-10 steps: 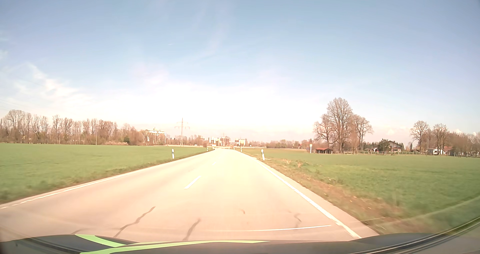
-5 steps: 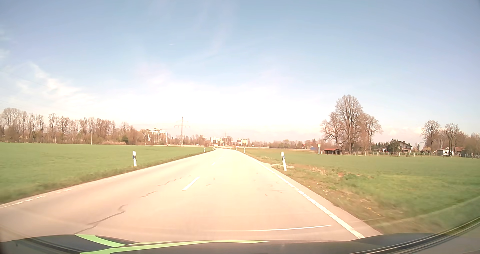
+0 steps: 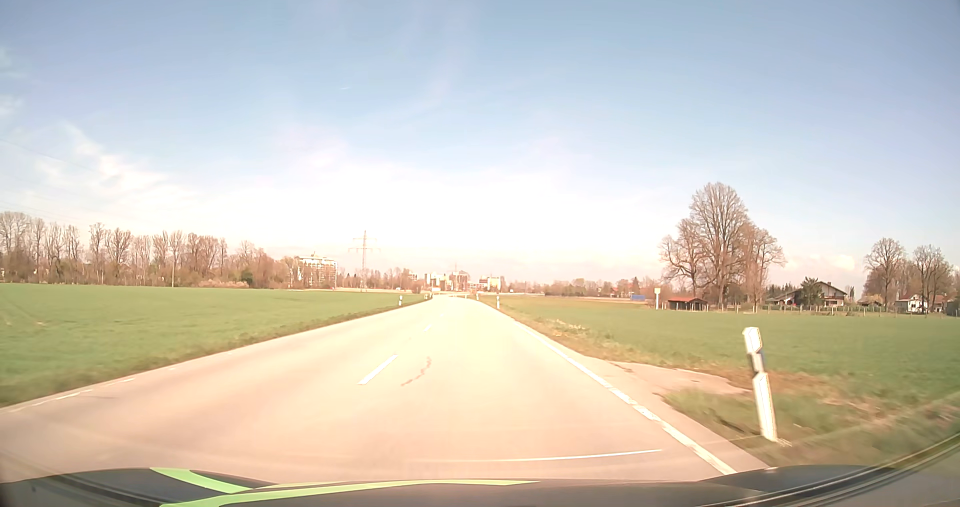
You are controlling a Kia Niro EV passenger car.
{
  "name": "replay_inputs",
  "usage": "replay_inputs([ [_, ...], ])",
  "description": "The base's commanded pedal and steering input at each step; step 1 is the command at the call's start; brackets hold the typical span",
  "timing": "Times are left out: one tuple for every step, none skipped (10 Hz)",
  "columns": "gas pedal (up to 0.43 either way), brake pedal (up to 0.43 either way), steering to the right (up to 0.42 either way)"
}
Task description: Follow the waypoints while adhering to traffic rules and regulations
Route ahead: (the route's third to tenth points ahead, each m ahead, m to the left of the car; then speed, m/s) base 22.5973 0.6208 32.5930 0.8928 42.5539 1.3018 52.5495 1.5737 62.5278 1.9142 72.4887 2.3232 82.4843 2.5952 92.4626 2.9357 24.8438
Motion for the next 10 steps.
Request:
replay_inputs([
  [0.22, 0.0, -0.002],
  [0.22, 0.0, -0.001],
  [0.22, 0.0, -0.001],
  [0.22, 0.0, -0.001],
  [0.22, 0.0, -0.001],
  [0.22, 0.0, -0.001],
  [0.22, 0.0, -0.001],
  [0.22, 0.0, -0.001],
  [0.22, 0.0, -0.001],
  [0.22, 0.0, -0.001],
])
